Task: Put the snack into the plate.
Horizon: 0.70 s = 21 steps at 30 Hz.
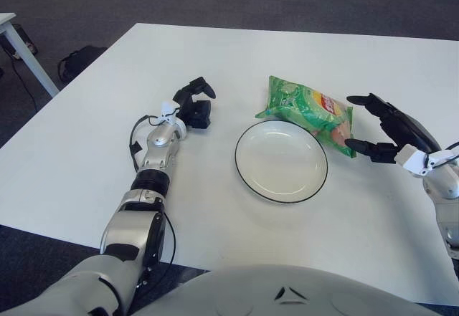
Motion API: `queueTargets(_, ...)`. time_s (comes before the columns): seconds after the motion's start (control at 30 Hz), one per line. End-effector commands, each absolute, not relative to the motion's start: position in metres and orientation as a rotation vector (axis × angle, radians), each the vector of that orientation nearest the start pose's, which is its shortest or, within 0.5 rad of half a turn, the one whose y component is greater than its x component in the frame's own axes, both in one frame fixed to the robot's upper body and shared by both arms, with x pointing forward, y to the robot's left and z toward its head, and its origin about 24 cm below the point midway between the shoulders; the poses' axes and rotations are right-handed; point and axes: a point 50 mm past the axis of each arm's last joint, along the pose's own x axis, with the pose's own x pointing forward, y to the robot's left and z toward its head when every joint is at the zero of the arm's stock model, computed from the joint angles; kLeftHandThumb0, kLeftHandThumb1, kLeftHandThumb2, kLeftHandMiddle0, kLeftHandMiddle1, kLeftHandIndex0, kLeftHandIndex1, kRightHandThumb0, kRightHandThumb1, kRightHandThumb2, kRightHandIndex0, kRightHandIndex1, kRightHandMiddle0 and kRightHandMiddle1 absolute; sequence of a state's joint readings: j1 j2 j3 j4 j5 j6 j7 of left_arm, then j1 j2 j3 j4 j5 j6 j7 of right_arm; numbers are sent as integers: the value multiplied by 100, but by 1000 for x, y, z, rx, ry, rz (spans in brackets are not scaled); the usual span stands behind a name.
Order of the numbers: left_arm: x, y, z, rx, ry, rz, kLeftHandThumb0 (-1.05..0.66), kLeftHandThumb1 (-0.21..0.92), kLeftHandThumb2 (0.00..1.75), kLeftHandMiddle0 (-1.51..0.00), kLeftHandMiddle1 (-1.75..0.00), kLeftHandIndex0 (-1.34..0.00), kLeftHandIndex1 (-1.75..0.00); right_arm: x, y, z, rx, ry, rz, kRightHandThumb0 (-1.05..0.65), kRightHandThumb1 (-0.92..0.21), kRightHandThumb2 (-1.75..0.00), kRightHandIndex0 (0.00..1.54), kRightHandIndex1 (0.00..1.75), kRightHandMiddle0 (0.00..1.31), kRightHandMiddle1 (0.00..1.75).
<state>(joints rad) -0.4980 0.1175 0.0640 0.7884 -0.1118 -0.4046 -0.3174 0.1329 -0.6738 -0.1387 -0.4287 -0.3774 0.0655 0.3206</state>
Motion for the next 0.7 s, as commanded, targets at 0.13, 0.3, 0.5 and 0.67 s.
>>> queueTargets(0.13,310,147,0,3,75,-306,-48,31,132,-122,-175,-61,-175,219,-227,141,-1158,-108,304,-105,-92,-40,0,0,0,2)
queueTargets(0.3,309,147,-1,1,82,-310,-48,31,132,-122,-175,-61,-175,216,-224,141,-1153,-99,354,-105,-92,-33,0,0,0,0)
queueTargets(0.5,308,146,-1,-1,81,-307,-48,31,132,-121,-175,-61,-175,215,-214,142,-1132,-116,406,-105,-92,-31,0,0,0,0)
queueTargets(0.67,308,146,-1,-1,84,-305,-48,30,134,-120,-175,-62,-175,218,-209,141,-1126,-115,443,-105,-92,-31,0,0,0,0)
